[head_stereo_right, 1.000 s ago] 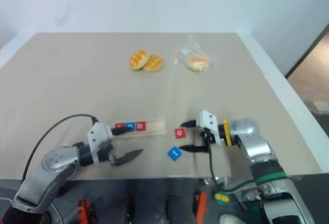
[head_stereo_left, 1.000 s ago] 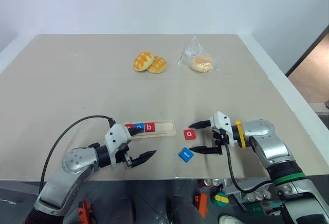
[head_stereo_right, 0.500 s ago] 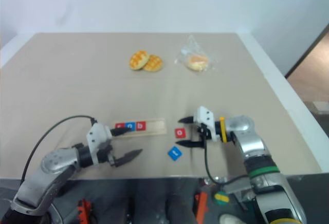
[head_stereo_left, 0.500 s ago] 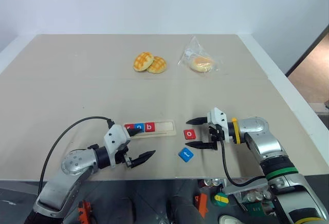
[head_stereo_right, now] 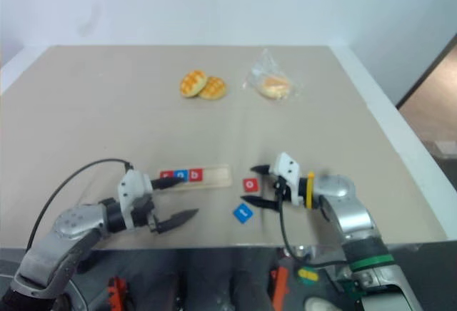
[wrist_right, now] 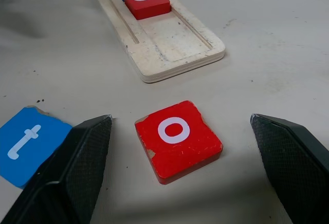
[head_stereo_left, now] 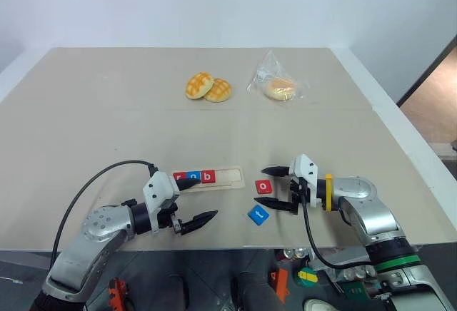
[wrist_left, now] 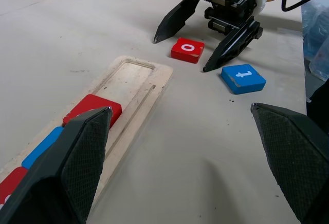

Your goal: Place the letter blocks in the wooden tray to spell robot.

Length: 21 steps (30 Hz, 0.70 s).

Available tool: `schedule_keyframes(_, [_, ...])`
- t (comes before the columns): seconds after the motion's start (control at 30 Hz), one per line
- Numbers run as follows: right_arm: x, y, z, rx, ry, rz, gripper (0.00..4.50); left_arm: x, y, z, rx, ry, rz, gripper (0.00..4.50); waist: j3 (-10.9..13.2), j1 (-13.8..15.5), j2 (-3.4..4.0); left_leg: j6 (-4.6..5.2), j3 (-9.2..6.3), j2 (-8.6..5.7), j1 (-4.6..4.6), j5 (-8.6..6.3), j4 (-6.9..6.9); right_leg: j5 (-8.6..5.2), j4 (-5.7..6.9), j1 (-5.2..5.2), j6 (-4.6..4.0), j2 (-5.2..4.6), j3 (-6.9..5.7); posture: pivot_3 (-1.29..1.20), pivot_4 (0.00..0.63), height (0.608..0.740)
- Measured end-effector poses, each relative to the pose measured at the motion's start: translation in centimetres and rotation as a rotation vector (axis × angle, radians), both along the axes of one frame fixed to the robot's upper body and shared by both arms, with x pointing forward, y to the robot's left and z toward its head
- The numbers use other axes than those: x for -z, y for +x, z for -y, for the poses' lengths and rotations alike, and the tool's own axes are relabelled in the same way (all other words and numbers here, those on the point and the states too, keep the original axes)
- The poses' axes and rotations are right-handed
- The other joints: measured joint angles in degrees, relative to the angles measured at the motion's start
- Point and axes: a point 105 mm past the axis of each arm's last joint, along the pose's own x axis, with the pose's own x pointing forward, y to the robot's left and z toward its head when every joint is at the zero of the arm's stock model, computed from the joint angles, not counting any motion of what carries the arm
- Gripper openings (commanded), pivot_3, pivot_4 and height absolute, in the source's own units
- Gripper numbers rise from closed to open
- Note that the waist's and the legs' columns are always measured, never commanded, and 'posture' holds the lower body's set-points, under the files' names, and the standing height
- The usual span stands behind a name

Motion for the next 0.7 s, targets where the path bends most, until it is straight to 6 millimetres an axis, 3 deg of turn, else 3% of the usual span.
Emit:
schedule_keyframes(0.6, [0.01,0.23,0.22,0.103,0.012,0.033,4.21,0.43,-0.04,0.03,-0.002,0.011,0.004,4.50,-0.01,-0.02,-0.01,0.00,0.05,0.01,0.03,0.00,0.02,0.05,0.00,0.00,0.01,0.01,0.05,0.00,0.150,0.740])
schedule_keyframes(0.7, [0.02,0.21,0.22,0.109,0.011,0.030,3.85,0.49,-0.07,0.03,-0.003,0.010,0.002,4.50,-0.01,-0.03,-0.01,0.00,0.06,0.02,0.03,0.00,0.02,0.05,0.00,0.00,0.01,0.01,0.06,0.00,0.150,0.740])
